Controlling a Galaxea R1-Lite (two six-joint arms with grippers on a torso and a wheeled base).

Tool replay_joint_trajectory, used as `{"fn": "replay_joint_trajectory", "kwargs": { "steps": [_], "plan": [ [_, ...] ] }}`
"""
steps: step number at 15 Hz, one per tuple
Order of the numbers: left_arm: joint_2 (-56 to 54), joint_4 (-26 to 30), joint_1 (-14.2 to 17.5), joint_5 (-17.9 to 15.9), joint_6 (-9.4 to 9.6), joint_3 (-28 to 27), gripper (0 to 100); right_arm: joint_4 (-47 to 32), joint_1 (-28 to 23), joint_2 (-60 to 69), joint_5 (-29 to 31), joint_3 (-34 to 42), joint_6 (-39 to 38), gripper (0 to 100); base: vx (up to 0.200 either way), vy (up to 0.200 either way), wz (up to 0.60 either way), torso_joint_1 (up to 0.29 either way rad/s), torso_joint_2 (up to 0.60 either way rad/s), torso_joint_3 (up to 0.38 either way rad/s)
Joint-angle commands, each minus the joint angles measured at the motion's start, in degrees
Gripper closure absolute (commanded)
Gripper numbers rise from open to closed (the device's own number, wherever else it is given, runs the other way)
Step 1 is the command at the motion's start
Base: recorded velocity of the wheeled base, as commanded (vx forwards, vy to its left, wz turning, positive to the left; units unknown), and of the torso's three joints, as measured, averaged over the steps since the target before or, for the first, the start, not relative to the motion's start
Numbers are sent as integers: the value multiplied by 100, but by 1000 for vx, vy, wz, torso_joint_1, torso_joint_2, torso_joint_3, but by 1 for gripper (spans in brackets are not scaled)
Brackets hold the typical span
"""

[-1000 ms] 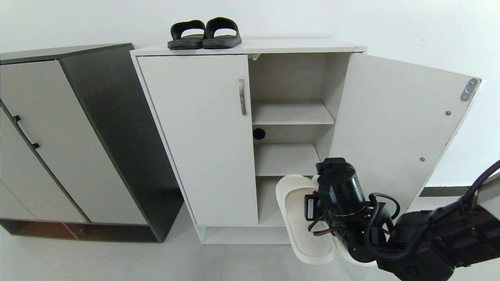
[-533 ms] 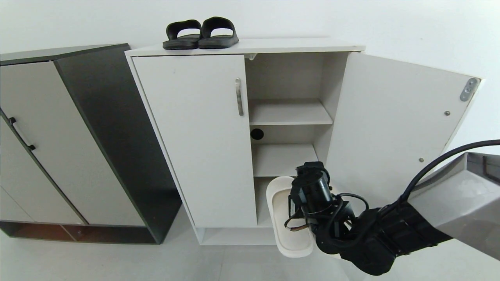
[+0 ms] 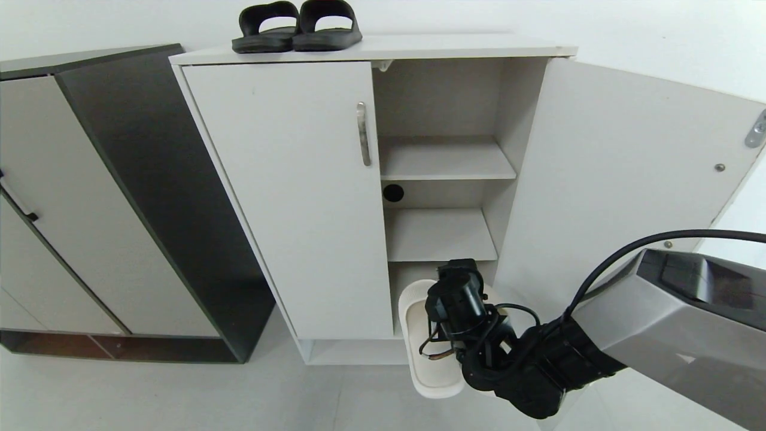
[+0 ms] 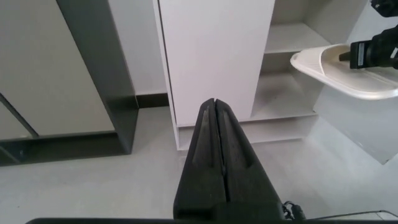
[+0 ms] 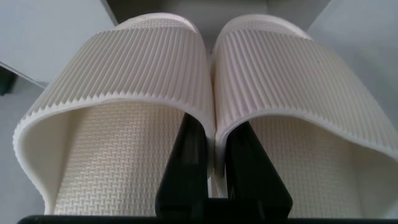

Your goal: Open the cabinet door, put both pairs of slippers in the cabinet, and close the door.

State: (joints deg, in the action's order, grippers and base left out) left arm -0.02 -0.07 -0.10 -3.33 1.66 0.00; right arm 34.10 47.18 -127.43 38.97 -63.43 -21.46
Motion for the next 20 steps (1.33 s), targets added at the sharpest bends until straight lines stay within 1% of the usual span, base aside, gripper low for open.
{"fn": "replay_joint_trajectory", "kwargs": {
  "steps": [1,4,5,6,7,8,10,12,17,20],
  "plan": [
    [11,-1,1,-1,10,0,100,0,2,-89,5,-3,1,100,0,0,0,2,2,-203],
    [11,-1,1,-1,10,0,100,115,-7,-72,119,15,10,100,0,0,0,2,2,-199],
    [11,-1,1,-1,10,0,100,370,2,-80,286,41,54,100,0,0,0,-2,7,-193],
    [11,-1,1,-1,10,0,100,528,2,-80,330,76,124,100,0,0,0,7,2,-203],
    [11,-1,1,-1,10,0,100,1143,11,-80,348,287,335,100,0,0,0,-2,2,-193],
    [11,-1,1,-1,1,0,100,1503,11,-89,348,410,476,100,0,0,0,-2,2,-198],
    [11,-1,1,-1,1,0,100,2540,-7,-168,348,674,994,100,0,0,0,5,7,-88],
    [11,-1,1,-1,1,0,100,3121,-95,-318,444,691,1275,100,0,0,0,0,0,0],
    [11,-1,1,-1,1,0,100,3165,-147,-432,453,674,1311,100,0,0,0,0,0,0],
    [11,-1,1,-1,-8,0,100,3165,-121,-327,462,709,1328,100,200,0,0,1,1,5]
  ]
}}
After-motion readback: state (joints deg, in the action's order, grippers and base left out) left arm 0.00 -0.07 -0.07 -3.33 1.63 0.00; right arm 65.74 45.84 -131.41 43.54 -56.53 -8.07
